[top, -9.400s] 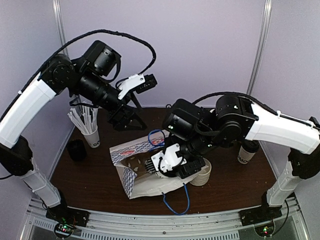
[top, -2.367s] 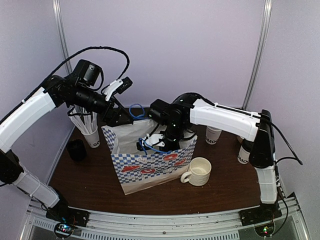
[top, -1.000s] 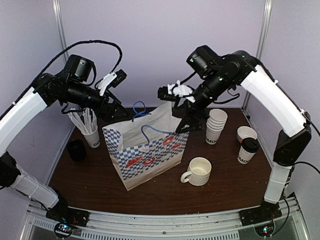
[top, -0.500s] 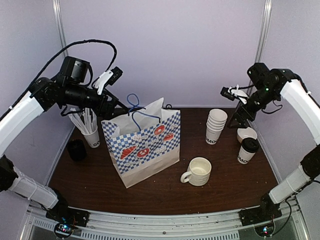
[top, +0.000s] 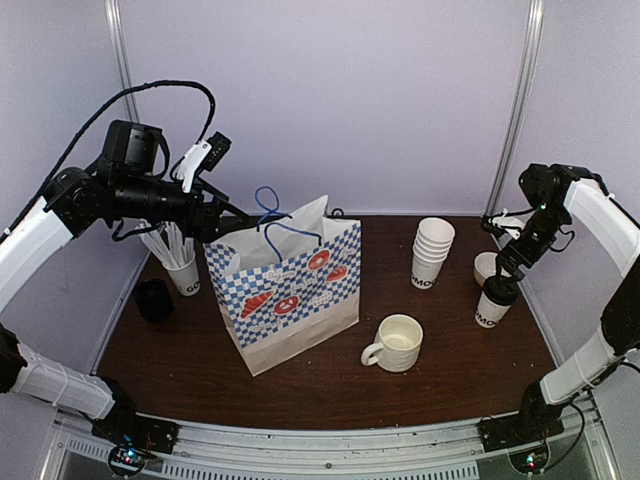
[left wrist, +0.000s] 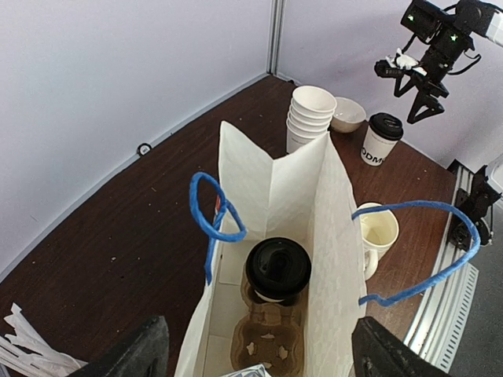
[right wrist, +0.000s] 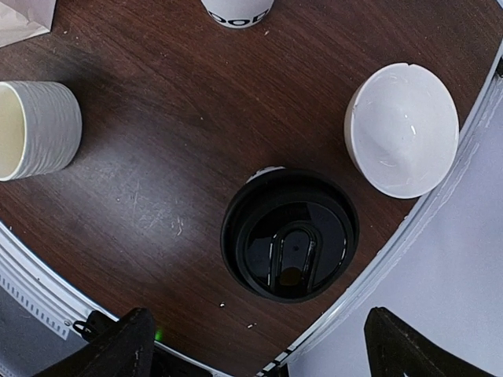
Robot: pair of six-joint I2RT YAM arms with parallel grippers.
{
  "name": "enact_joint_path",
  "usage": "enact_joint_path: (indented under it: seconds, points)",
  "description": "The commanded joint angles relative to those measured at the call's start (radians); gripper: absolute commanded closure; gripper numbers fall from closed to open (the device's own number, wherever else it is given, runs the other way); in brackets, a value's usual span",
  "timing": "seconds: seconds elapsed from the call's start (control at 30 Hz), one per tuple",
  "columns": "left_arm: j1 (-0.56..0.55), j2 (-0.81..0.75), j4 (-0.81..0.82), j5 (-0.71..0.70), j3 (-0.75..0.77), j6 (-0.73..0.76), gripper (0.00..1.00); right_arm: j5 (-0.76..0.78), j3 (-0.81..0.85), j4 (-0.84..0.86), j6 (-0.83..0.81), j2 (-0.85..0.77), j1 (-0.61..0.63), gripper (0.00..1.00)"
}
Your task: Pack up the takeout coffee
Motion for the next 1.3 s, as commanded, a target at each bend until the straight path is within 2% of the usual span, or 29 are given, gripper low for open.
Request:
enact_joint_path:
  seconds: [0.0,0.43,1.27]
  points:
    - [-0.004,-0.024,0.052,-0.003,-0.021,-0.013,0.16,0.068,-0.001,0.007,-0.017,0.029,-0.009,0.04]
    - [-0.004,-0.01,0.043,-0.006,-0.026,-0.007,0.16,0.053,0.03,0.022,-0.026,0.179,-0.01,0.08]
    - [-0.004,0.007,0.049,0.016,-0.038,-0.004,0.16,0.09,-0.005,0.05,-0.033,0.227,-0.021,0.1]
